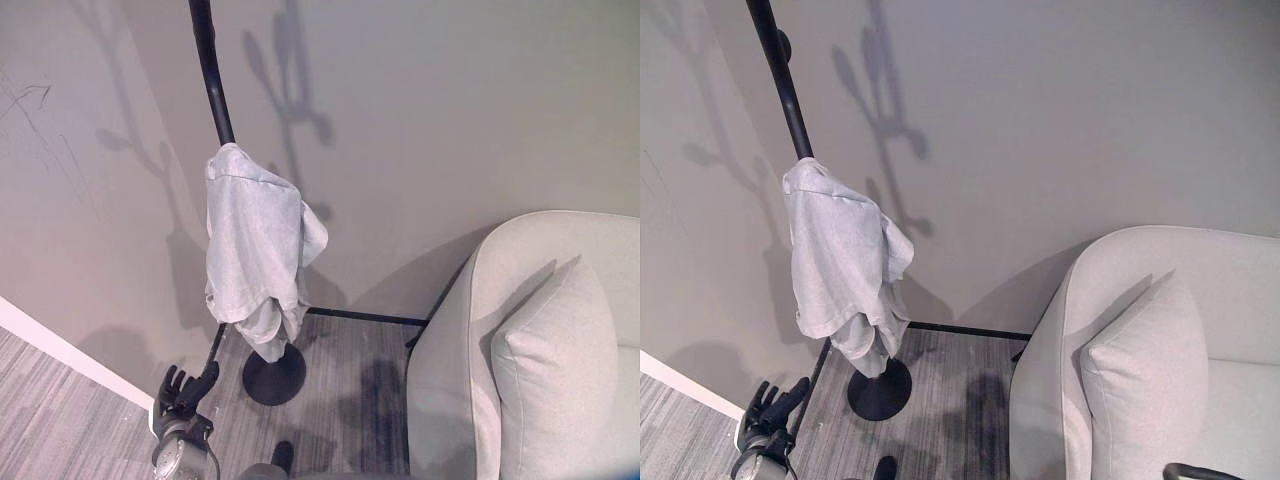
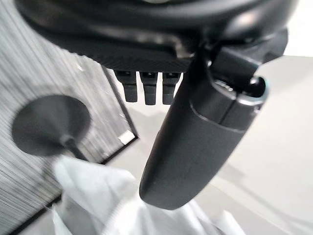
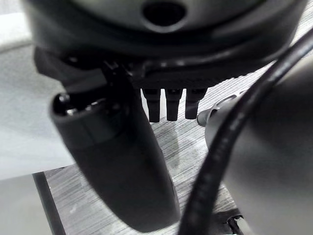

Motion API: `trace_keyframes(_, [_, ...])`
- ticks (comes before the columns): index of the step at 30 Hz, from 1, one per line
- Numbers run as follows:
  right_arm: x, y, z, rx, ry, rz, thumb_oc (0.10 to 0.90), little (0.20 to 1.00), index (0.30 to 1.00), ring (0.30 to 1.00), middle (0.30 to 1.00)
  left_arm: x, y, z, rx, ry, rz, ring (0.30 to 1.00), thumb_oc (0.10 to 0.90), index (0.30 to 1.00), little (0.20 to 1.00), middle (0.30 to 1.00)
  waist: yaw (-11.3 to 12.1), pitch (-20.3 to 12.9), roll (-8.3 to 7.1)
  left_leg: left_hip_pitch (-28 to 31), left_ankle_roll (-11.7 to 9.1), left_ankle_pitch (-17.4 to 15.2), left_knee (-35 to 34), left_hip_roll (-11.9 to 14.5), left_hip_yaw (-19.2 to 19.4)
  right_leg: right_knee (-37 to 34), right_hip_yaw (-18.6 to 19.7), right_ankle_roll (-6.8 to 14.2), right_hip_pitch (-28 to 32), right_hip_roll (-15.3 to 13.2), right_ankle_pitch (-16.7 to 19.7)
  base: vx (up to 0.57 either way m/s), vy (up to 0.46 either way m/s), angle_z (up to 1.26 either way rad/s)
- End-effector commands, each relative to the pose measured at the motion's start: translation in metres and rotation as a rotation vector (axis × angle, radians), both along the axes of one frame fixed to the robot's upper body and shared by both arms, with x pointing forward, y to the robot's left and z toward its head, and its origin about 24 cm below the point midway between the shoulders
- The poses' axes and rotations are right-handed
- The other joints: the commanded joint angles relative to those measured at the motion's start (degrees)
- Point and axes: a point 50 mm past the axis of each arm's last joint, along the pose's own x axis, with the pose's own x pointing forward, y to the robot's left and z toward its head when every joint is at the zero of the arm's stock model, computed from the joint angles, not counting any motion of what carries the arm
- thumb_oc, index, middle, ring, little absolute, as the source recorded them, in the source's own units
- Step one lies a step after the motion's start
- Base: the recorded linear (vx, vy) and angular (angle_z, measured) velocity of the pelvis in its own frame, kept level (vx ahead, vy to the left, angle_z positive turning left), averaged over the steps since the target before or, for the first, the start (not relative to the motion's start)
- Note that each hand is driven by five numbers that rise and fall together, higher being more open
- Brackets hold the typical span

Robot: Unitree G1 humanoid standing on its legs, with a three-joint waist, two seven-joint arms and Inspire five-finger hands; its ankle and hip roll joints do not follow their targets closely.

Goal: Hang the clothes on the sofa on the clothes rack.

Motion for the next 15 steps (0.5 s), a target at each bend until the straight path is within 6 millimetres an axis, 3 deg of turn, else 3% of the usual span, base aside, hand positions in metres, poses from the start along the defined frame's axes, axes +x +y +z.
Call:
trace_keyframes(1, [0.005, -0.011, 0.002, -0.034, -0.005, 0.033, 0.8, 0.9, 0.9, 0.9, 0.9, 0.014, 0.021, 0.014, 0.098, -0.073, 0.03, 0.9, 0.8, 0.9, 0.9, 0.9, 2.3, -0.3, 1.75, 0.6, -0.5, -4.6, 0.4, 1.9, -1.4, 1.1, 0.0, 2.8, 1.1, -1.4, 13.2, -0.01, -0.006, 0.03])
trace_keyframes(2, [0.005, -0.011, 0.002, -0.034, -0.005, 0.033, 0.8, 0.9, 0.9, 0.9, 0.9, 0.014, 0.021, 0.014, 0.098, -0.073, 0.03, 0.9, 0.8, 0.9, 0.9, 0.9, 2.3, -0.3, 1.75, 0.6, -0.5, -4.6, 0.4, 1.9, -1.5, 1.1, -0.1, 2.9, 1.1, -1.4, 13.2, 0.0, 0.0, 0.0])
trace_keyframes(3, [0.005, -0.01, 0.002, -0.032, -0.002, 0.048, 0.8, 0.9, 0.9, 0.9, 0.9, -0.003, 0.021, -0.008, 0.07, 0.077, 0.043, 0.9, 0.8, 0.9, 0.9, 0.9, 2.3, -0.4, 1.85, 0.6, -0.5, -4.6, 0.4, 1.8, -1.5, 1.0, -0.2, 2.8, 1.2, -1.5, 13.1, 0.0, 0.0, 0.0])
trace_keyframes(6, [0.013, -0.011, 0.003, -0.045, -0.019, 0.081, 0.8, 0.9, 0.9, 0.9, 0.9, -0.042, 0.013, -0.041, -0.025, 0.306, 0.081, 0.9, 0.8, 0.9, 0.9, 0.9, 1.9, -0.2, 2.03, 0.6, -0.5, -4.5, 0.4, 1.7, -1.5, 1.1, -0.4, 2.7, 1.2, -1.5, 12.7, 0.0, 0.015, 0.08])
trace_keyframes(7, [0.014, -0.01, 0.003, -0.043, -0.025, 0.093, 0.8, 0.9, 0.9, 0.9, 0.9, -0.07, 0.006, -0.055, -0.092, 0.421, 0.13, 0.9, 0.8, 0.9, 0.9, 0.9, 1.7, -0.2, 2.02, 1.0, -0.6, -4.8, 0.4, 1.7, -1.3, 1.3, -0.3, 2.6, 1.4, -1.6, 12.4, 0.01, 0.022, 0.09])
trace_keyframes(8, [0.015, -0.01, 0.003, -0.043, -0.025, 0.093, 0.8, 0.9, 0.9, 0.9, 0.9, -0.07, 0.006, -0.055, -0.093, 0.42, 0.13, 0.9, 0.8, 0.9, 0.9, 0.9, 1.7, -0.2, 2.04, 0.8, -0.5, -4.7, 0.4, 1.7, -1.3, 1.2, -0.4, 2.6, 1.3, -1.6, 12.6, 0.01, 0.019, 0.11])
trace_keyframes(11, [0.014, -0.008, 0.003, -0.035, -0.028, 0.09, 0.8, 0.9, 0.9, 0.9, 0.9, -0.1, -0.004, -0.065, -0.162, 0.545, 0.157, 0.9, 0.8, 0.9, 0.9, 0.9, 1.2, -0.4, 2.05, 0.9, -0.4, -4.8, 0.4, 1.7, -1.2, 1.3, -0.3, 2.5, 1.2, -1.7, 12.5, 0.0, 0.015, 0.1])
trace_keyframes(15, [0.014, -0.008, 0.003, -0.035, -0.028, 0.09, 0.8, 0.9, 0.9, 0.9, 0.9, -0.1, -0.004, -0.065, -0.162, 0.545, 0.158, 0.9, 0.8, 0.9, 0.9, 0.9, 1.2, -0.4, 2.04, 0.9, -0.4, -4.8, 0.4, 1.7, -1.2, 1.3, -0.3, 2.5, 1.2, -1.7, 12.5, 0.0, 0.001, 0.04])
